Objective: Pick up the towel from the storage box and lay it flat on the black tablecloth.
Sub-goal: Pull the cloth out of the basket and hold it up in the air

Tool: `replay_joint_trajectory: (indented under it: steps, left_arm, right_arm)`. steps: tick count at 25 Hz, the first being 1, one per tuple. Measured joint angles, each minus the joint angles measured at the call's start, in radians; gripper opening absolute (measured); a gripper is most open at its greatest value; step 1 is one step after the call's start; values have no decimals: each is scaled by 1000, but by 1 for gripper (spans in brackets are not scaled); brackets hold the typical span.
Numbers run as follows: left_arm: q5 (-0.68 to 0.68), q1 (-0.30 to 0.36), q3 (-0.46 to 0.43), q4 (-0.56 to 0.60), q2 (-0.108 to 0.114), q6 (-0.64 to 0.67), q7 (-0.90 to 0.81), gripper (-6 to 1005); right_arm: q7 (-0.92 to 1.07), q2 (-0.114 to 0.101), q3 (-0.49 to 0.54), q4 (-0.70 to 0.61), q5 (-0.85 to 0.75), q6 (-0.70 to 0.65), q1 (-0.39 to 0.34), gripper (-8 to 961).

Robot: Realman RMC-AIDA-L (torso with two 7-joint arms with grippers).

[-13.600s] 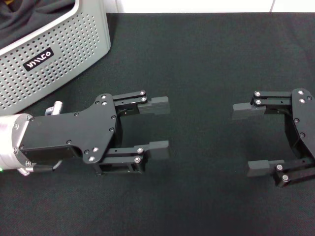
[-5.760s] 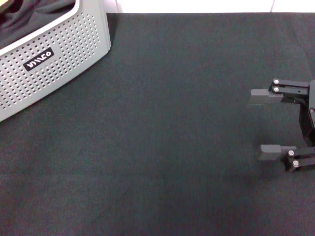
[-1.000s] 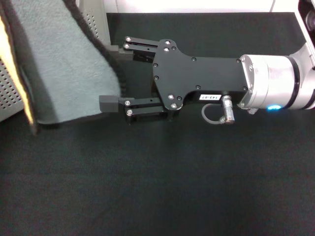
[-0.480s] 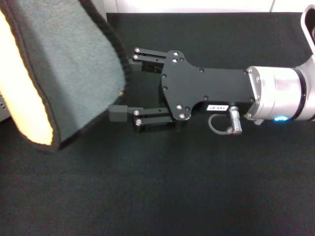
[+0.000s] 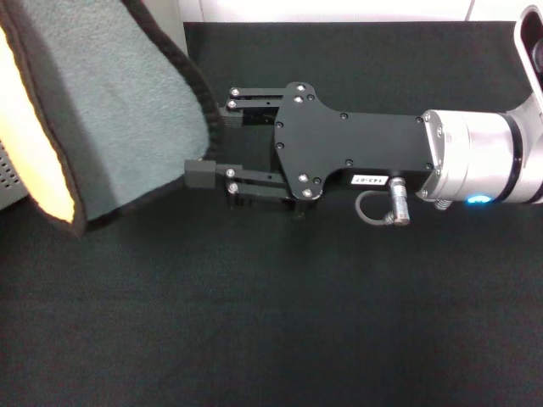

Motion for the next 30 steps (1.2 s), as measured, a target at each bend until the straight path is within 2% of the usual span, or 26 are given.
replay_joint_trajectory:
  steps: [6, 11, 30]
  left_arm:
    - [0, 3, 0, 2, 0, 0, 1, 8]
    - [-1, 4, -1, 1, 0, 0, 9, 8]
    - [-1, 12, -19, -1, -2, 0, 10, 9]
  right_arm:
    - [4, 0, -2, 0, 5, 25, 4, 362]
    - [7, 0, -2, -3, 6, 18, -4, 264]
    - [-3, -2, 6, -11, 0, 10, -19, 168]
